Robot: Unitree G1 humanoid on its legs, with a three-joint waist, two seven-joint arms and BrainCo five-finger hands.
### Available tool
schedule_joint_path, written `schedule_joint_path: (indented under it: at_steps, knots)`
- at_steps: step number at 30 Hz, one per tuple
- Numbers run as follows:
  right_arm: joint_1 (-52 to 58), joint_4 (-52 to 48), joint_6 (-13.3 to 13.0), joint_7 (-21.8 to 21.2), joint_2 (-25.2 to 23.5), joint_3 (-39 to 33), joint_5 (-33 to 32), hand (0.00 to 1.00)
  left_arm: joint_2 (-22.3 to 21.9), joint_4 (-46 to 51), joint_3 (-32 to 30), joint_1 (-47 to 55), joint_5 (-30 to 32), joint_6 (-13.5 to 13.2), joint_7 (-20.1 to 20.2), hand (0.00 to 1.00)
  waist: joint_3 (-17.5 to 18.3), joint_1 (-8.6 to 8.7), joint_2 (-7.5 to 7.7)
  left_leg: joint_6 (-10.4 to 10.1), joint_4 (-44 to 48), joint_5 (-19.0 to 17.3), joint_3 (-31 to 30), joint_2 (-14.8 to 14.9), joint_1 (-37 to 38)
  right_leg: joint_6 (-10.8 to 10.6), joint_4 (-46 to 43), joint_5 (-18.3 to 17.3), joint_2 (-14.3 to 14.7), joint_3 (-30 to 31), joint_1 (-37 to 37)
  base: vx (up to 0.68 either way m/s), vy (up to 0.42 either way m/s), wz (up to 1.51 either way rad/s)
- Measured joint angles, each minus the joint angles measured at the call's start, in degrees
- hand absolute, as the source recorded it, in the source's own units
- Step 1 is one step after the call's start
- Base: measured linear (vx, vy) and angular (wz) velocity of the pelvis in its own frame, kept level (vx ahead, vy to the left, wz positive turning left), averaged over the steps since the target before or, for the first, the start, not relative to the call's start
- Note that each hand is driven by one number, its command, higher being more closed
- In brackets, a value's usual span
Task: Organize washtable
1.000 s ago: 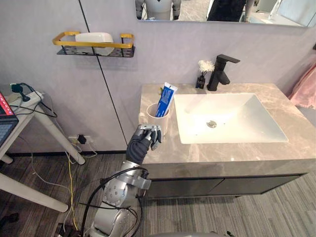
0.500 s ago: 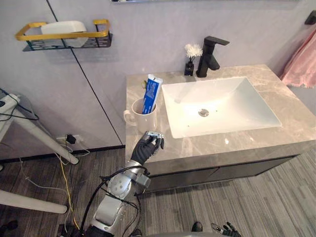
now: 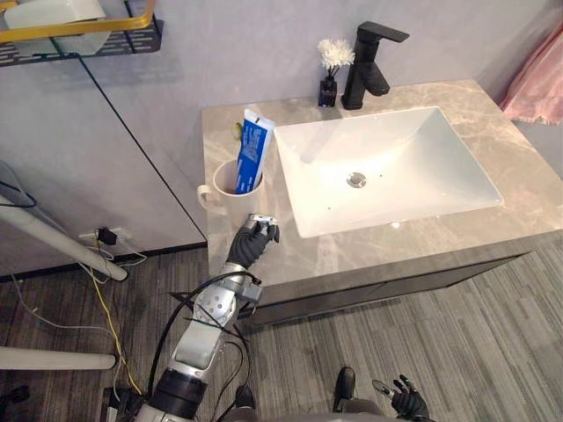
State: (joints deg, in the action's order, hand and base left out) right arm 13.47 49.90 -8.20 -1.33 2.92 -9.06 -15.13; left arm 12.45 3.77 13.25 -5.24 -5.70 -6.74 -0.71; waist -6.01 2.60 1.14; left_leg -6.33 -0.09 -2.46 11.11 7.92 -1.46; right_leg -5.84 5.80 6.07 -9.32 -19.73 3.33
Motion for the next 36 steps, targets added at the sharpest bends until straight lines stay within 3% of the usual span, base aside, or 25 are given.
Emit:
schedule_joint_path:
  at_steps: [14,25,32,36]
  knots:
    - [1.05,-5.34,-0.25,-0.07,-0.49,0.04,-0.02,0.00,0.07,-1.27,-5.36,-8.48,4.51,0.08,-3.15,1.00,-3.71,-0.12,0.39,0.00,2.20,0.01,1.23,0.09,-4.25,0.33,-0.14,1.49,-0.03,2.83,4.49,-0.02,-0.011,-0.07]
    - [2.23,-8.68,-0.39,-0.09,-0.50,0.65,-0.09,0.00,2.09,-5.92,-6.98,-21.70,8.07,0.90,-5.52,1.00,-7.60,-0.17,0.81,0.01,4.32,0.02,1.50,0.17,-8.13,0.88,-0.16,2.91,-0.07,3.84,8.01,-0.04,-0.009,-0.03]
    - [2.24,-8.69,-0.48,-0.07,-0.66,0.84,-0.16,0.00,2.45,-6.69,-7.80,-25.69,7.36,1.18,-8.07,1.00,-8.71,0.20,1.04,0.02,4.85,0.02,1.49,0.18,-9.31,0.98,-0.17,3.05,-0.07,4.00,9.04,0.00,0.000,0.00]
    - [2.27,-9.75,-0.73,-0.01,-0.52,1.09,-0.20,0.00,4.15,-7.86,-8.42,-30.37,4.69,0.47,-8.60,1.00,-11.14,0.21,1.23,0.02,5.38,0.02,1.40,0.21,-10.12,1.01,-1.30,3.03,-0.25,4.23,10.19,-0.01,0.001,-0.01]
